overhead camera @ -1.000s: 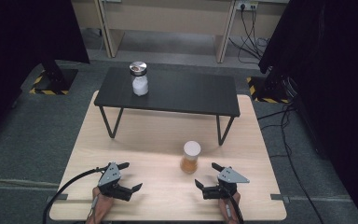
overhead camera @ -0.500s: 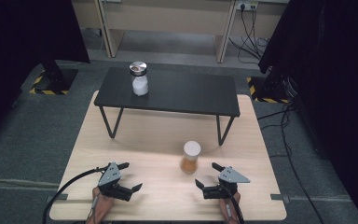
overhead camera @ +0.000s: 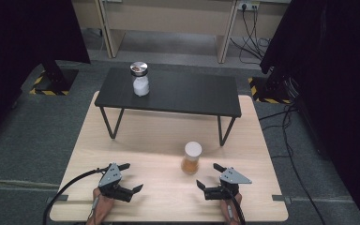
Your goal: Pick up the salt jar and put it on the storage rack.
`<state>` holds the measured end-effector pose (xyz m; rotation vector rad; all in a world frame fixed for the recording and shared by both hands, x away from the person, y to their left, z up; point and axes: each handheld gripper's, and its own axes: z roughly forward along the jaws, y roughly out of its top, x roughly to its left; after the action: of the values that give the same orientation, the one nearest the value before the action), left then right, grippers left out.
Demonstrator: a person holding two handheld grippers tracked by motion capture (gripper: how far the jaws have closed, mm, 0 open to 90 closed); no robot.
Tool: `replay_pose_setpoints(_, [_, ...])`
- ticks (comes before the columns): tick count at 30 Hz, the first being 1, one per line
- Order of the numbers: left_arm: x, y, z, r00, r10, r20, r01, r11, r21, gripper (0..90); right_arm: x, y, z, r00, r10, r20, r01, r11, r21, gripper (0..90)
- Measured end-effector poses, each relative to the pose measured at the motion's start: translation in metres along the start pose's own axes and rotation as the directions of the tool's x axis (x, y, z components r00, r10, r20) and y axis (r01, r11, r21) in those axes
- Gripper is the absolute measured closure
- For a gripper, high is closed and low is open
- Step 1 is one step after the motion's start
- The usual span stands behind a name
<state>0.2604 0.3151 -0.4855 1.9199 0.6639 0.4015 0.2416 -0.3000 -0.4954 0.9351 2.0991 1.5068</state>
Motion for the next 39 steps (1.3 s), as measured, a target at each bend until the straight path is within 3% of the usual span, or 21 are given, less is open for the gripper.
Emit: replay_pose_setpoints(39, [-0.0008, 0.0012, 0.0007, 0.9999, -0.009, -0.010, 0.009, 0.9999, 0.006, 1.4, -0.0063, 0.0002, 0.0004, 0.9991, -0.009, -0.042, 0.009, 1.000, 0.000, 2.0])
